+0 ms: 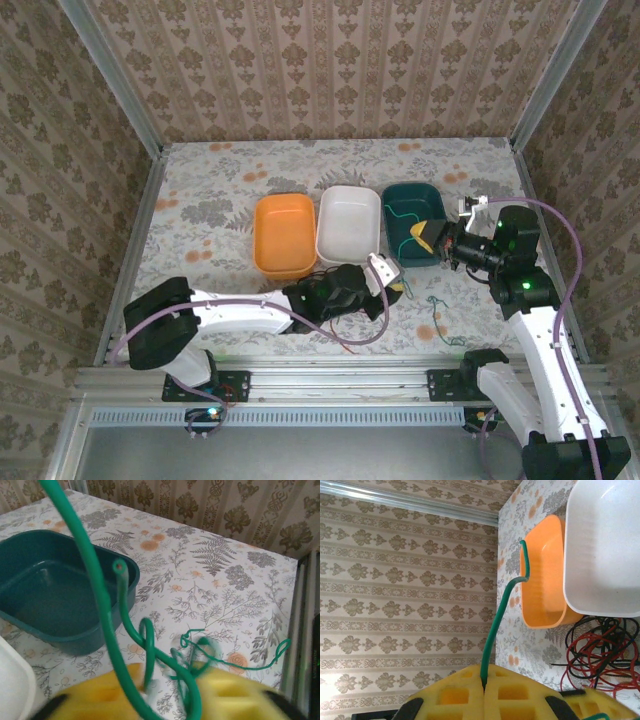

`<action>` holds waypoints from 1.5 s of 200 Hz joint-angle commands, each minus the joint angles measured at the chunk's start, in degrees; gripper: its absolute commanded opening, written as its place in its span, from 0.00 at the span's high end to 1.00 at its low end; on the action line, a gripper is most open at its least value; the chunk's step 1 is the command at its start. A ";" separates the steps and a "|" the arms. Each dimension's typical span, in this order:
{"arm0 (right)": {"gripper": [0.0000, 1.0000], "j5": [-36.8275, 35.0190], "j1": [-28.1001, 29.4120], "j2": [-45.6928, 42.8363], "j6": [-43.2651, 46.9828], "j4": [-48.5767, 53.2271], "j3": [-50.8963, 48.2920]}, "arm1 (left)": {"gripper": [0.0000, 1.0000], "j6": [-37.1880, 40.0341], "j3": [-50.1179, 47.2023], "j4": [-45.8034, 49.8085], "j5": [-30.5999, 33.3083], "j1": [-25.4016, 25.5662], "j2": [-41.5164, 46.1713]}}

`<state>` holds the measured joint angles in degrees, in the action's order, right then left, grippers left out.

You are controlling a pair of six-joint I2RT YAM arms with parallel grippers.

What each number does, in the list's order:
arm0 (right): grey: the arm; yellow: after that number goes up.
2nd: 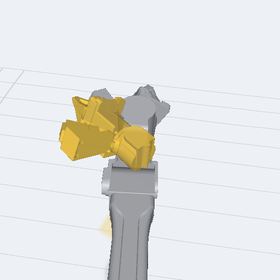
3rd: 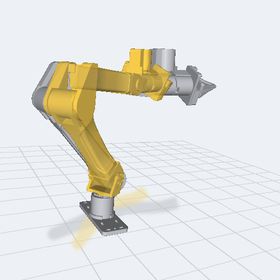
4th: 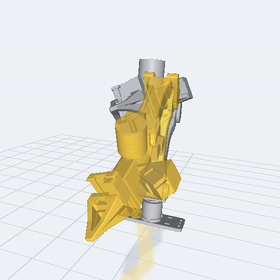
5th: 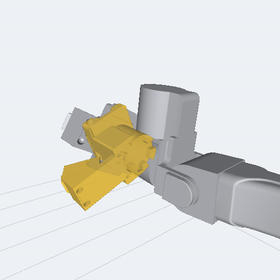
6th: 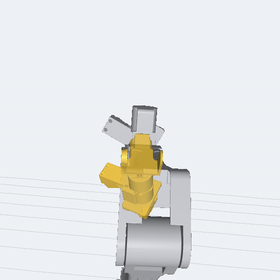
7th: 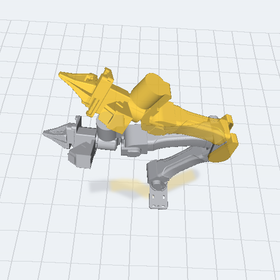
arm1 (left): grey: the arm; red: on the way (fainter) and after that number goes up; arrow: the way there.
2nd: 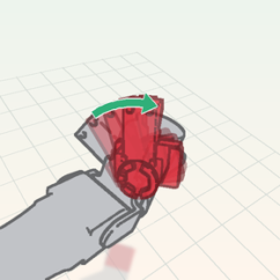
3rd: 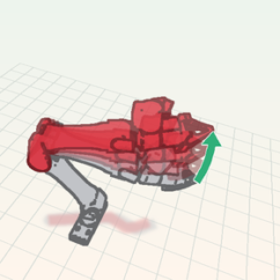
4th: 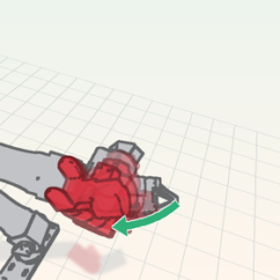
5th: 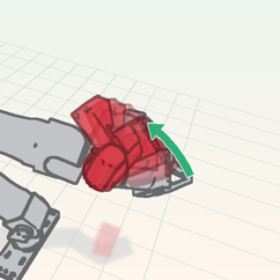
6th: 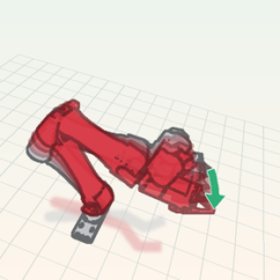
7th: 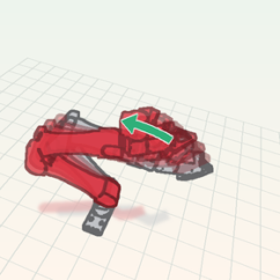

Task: Untangle the cables

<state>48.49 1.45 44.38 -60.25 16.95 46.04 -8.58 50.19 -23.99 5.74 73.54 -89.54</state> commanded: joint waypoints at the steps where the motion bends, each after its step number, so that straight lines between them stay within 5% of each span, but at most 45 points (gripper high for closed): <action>1: 1.00 0.79 0.43 -0.33 -0.35 1.30 2.46 | 0.92 0.03 2.03 0.59 -0.30 0.38 -1.07; 11: 1.00 0.33 0.48 -0.30 0.18 1.78 3.10 | 1.00 -0.32 1.72 0.70 -0.05 0.38 -0.93; 48: 1.00 -4.61 0.48 -0.39 3.45 5.51 5.11 | 1.00 -2.27 -1.94 -1.62 -0.34 0.38 2.80; 104: 1.00 -25.44 -2.83 -0.92 6.02 7.97 1.77 | 1.00 -4.71 -15.87 -8.54 -0.71 0.49 19.08; 145: 1.00 -31.42 -8.26 -0.44 3.44 7.16 -0.68 | 1.00 -7.63 -26.73 -3.54 9.97 0.64 40.98; 211: 1.00 -27.09 -9.98 3.87 8.78 2.70 -0.26 | 1.00 -8.52 -31.47 15.54 30.04 0.55 71.94; 246: 1.00 -28.36 -8.71 8.70 10.74 -2.09 1.33 | 1.00 -12.44 -28.69 21.71 36.79 0.47 70.69; 300: 1.00 -45.37 3.16 23.37 21.19 -4.59 9.44 | 1.00 -14.53 -21.22 23.32 38.39 0.47 54.79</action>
<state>12.34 0.82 62.65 -45.43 15.81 51.29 -21.23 24.43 -2.26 41.67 73.84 -29.95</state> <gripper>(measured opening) 0.066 0.057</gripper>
